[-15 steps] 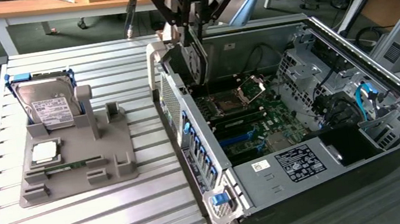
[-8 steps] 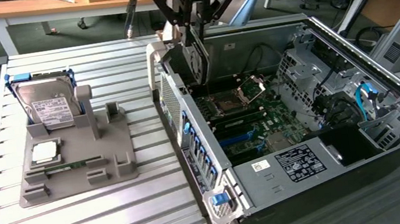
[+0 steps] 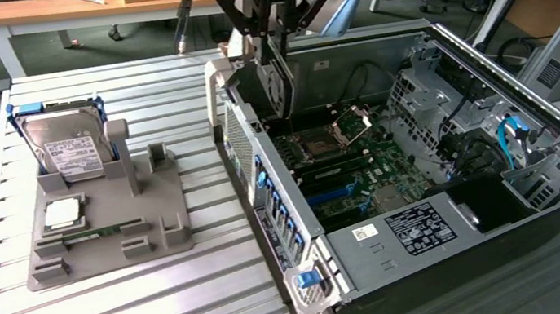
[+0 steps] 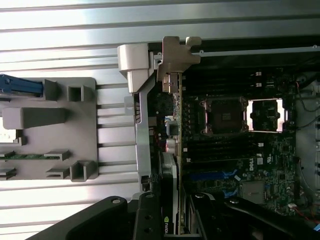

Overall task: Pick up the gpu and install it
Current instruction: 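Pick up the gpu and move the gpu toward the slot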

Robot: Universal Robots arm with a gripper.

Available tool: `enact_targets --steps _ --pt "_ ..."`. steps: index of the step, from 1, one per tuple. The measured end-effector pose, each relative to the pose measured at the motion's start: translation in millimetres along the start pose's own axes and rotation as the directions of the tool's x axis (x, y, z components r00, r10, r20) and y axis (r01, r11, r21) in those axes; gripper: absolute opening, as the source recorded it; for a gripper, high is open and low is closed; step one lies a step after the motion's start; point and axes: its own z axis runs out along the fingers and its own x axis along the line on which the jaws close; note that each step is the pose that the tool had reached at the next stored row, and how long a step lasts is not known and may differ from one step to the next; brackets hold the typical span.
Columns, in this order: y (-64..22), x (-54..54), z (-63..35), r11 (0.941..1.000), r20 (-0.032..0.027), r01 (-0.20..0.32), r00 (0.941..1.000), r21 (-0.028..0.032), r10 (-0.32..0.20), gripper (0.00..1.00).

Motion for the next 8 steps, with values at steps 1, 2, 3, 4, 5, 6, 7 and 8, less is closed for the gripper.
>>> enact_targets --steps 1,2,3,4,5,6,7,8 --pt "0.0 -0.1 0.2 1.0000 0.0001 0.000 1.0000 -0.0001 0.000 0.27" --pt "0.0 -0.3 0.3 1.0000 0.0000 0.000 1.0000 0.0000 0.000 0.27" --pt "0.0 -0.4 0.4 1.0000 0.0000 0.000 1.0000 0.0000 0.000 0.27" --pt "0.0 -0.5 0.4 1.0000 -0.0002 0.000 1.0000 0.0002 0.000 0.27" --pt "-0.1 -0.6 0.5 1.0000 -0.0002 0.000 1.0000 0.0003 0.000 0.27" --pt "-0.3 -0.6 0.7 1.0000 -0.0001 0.000 1.0000 0.0001 0.000 0.27" --pt "-0.4 -0.7 0.8 1.0000 -0.0001 0.000 1.0000 0.0001 0.000 0.27" --pt "-0.6 -0.7 0.9 1.0000 0.0000 0.000 1.0000 0.0000 0.000 0.27"
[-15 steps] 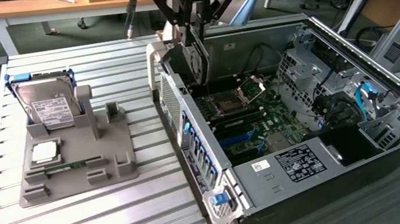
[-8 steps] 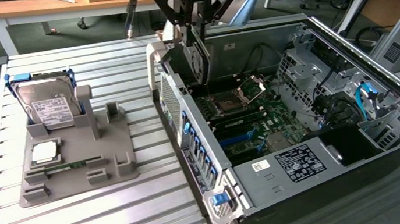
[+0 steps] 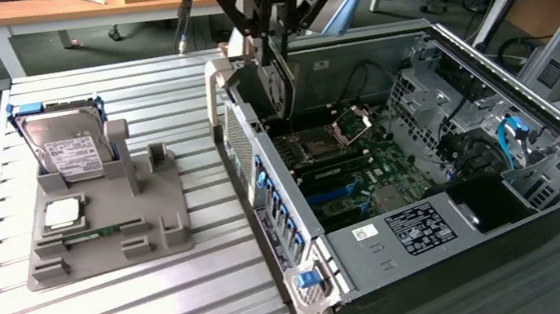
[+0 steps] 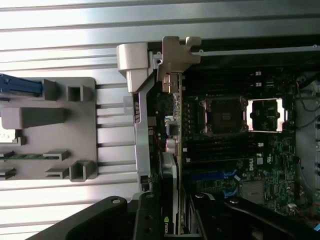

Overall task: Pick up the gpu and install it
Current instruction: 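Pick up the gpu and move the gpu toward the slot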

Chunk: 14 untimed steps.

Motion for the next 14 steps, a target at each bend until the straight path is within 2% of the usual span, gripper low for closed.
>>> enact_targets --steps 14 --pt "-2.5 -2.9 2.7 1.0000 0.0000 0.000 1.0000 0.0000 0.000 0.27"
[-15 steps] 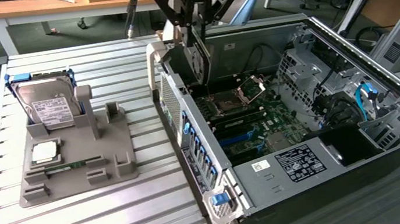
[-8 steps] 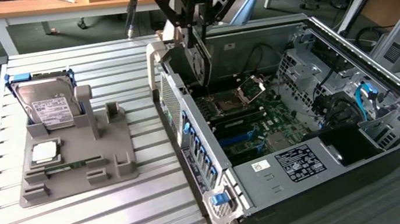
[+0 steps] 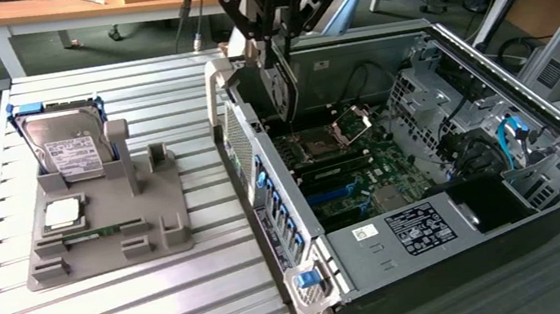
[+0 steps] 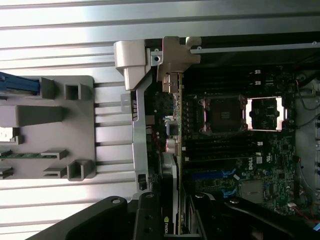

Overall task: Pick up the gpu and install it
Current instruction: 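Pick up the gpu and move the gpu toward the slot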

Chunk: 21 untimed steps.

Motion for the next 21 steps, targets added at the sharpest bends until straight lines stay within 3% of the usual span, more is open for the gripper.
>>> enact_targets --steps 21 --pt "-0.1 -5.6 2.0 1.0000 0.0000 0.000 1.0000 0.0000 0.000 0.27"
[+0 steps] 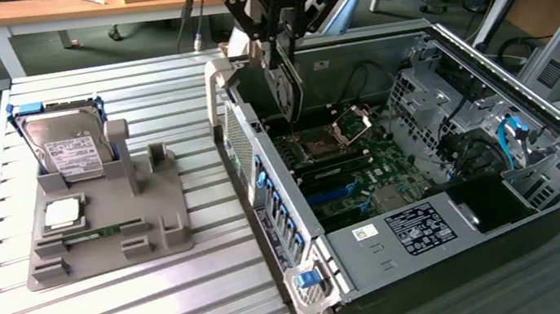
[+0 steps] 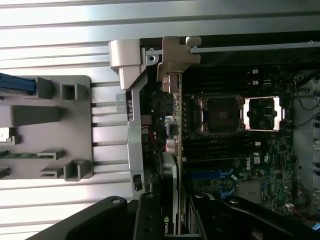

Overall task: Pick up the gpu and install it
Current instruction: 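Pick up the gpu and move the gpu toward the slot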

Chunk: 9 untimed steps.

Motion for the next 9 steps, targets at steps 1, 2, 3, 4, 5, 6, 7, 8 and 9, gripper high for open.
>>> enact_targets --steps 1,2,3,4,5,6,7,8,9 --pt "0.0 -0.2 0.1 1.0000 0.0000 0.000 1.0000 0.0000 0.000 0.27" --pt "0.0 -0.5 0.2 1.0000 0.0000 0.000 1.0000 0.0000 0.000 0.27" --pt "0.1 -0.8 0.3 1.0000 0.0000 0.000 1.0000 0.0001 0.000 0.27" --pt "0.1 -1.0 0.5 1.0000 0.0000 0.000 1.0000 0.0000 0.000 0.27" --pt "0.1 -1.3 0.6 1.0000 0.0000 0.000 1.0000 0.0000 0.000 0.27" --pt "0.1 -1.5 0.7 1.0000 -0.0001 0.000 1.0000 0.0001 0.000 0.27" --pt "0.1 -1.7 0.8 1.0000 -0.0001 0.000 1.0000 0.0001 0.000 0.27" --pt "0.1 -2.0 0.9 1.0000 0.0000 0.000 1.0000 0.0001 0.000 0.27" --pt "0.1 -2.4 1.2 1.0000 0.0000 0.000 1.0000 0.0000 0.000 0.27"
